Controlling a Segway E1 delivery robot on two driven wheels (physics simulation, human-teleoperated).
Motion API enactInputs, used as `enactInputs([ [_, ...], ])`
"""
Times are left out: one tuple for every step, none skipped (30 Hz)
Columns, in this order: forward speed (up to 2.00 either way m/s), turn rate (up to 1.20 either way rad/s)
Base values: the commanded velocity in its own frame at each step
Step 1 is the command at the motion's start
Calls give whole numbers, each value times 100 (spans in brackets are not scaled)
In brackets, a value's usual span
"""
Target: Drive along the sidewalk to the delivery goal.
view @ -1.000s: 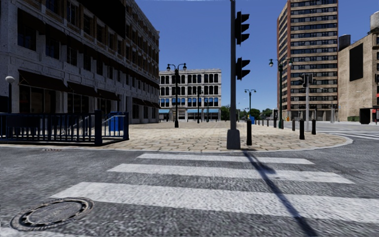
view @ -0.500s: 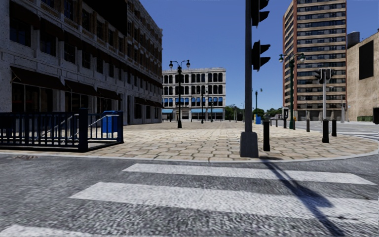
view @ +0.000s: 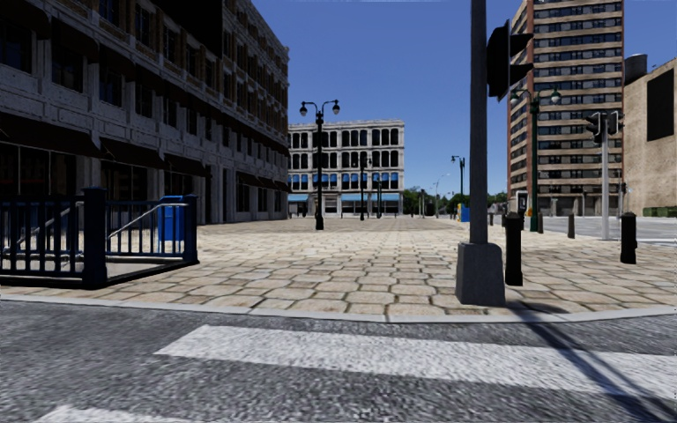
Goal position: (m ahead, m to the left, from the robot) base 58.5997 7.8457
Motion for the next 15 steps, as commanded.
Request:
enactInputs([
  [200,0],
  [200,0],
  [200,0],
  [200,0],
  [200,0],
  [200,0],
  [200,0],
  [200,0],
  [200,0],
  [200,0],
  [200,0],
  [200,0],
  [200,0],
  [200,0],
  [200,0],
])
